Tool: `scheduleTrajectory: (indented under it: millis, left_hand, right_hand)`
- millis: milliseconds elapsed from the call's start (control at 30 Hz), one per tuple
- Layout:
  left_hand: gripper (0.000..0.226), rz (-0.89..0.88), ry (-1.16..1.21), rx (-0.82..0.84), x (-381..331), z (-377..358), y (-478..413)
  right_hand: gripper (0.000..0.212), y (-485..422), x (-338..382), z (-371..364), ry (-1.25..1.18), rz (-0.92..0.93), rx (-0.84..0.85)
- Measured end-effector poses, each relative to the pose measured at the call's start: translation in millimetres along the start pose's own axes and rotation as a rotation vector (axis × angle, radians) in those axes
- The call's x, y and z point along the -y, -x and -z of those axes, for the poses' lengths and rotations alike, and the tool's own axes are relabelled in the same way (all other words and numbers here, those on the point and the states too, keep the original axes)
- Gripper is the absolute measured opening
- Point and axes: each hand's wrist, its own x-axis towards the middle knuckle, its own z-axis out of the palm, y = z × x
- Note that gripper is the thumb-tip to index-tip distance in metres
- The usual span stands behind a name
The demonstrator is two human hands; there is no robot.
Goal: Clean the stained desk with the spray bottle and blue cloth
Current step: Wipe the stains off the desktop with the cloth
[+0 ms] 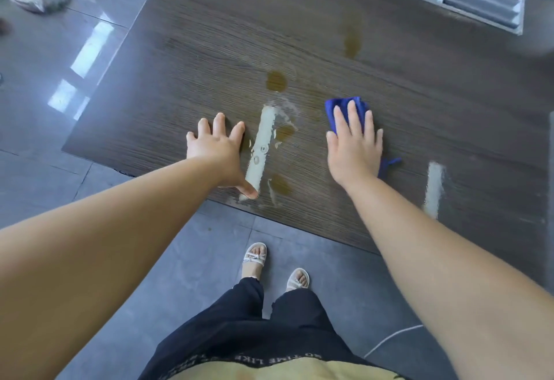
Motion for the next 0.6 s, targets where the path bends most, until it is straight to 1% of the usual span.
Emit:
scheduleTrajectory:
  millis: [33, 67, 133, 200, 233, 267, 300, 333, 367, 467, 500, 533, 567, 600]
  left_hand:
    - [0.142, 0.002, 0.004, 0.006, -0.3, 0.4, -0.1]
    - [0.142, 0.006, 0.007, 0.011, -0.9, 0.4, -0.2]
    - [0.142, 0.007, 0.002, 0.012, -1.4, 0.7, -0.5]
    - [0.142, -0.001, 0.000, 0.015, -1.3, 1.3, -0.8]
    - [0.142, -0.005, 0.003, 0.016, -1.2, 1.1, -0.7]
    - [0.142, -0.007, 0.007, 0.017, -0.6, 1.4, -0.9]
    - [0.142, -0.007, 0.008, 0.018, -0.4, 1.5, -0.8]
    - [0.142, -0.007, 0.007, 0.022, -0.8, 1.6, -0.6]
    - [0.143, -0.007, 0.004, 0.026, -1.2, 2.1, -0.6]
    - [0.143, -0.002, -0.006, 0.039, -2.3, 3.2, -0.9]
    - [0.143, -0.001, -0.009, 0.043, -2.4, 3.5, -1.1]
    - [0.143, -0.002, -0.011, 0.047, -2.4, 3.5, -0.9]
    - [0.143, -0.002, -0.010, 0.048, -2.5, 3.2, -1.2]
    - [0.143, -0.002, -0.009, 0.045, -2.1, 2.9, -1.4]
  right_hand:
    - [0.052, 2.1, 17.4, -3.5, 0.002, -0.023, -0.015]
    - [0.053, 9.6, 31.7, -7.1, 0.000, 0.041, -0.027]
    - [0.054, 34.4, 42.6, -12.0, 0.017, 0.338, -0.014]
    - [0.051, 52.3, 24.7, -13.6, 0.084, 0.648, 0.021]
    - [0.050, 52.6, 9.8, -11.7, 0.104, 0.751, 0.036]
    - [0.048, 46.2, -4.7, -9.1, 0.120, 0.803, 0.046]
    - [0.048, 36.0, -17.7, -7.1, 0.133, 0.798, 0.036]
    - [0.048, 22.3, -27.3, -3.5, 0.136, 0.743, 0.005]
    - [0.048, 7.2, -31.9, 0.8, 0.117, 0.638, -0.002]
    - [0.050, -26.7, -11.8, 6.3, 0.023, 0.154, 0.017]
    - [0.051, -28.6, 4.4, 4.4, 0.005, 0.033, 0.000]
    - [0.052, -23.8, 21.0, 1.5, -0.001, -0.022, -0.015]
    - [0.052, -14.1, 34.4, -3.3, -0.002, 0.005, -0.031]
    - [0.053, 0.3, 43.7, -7.5, -0.002, 0.119, -0.040]
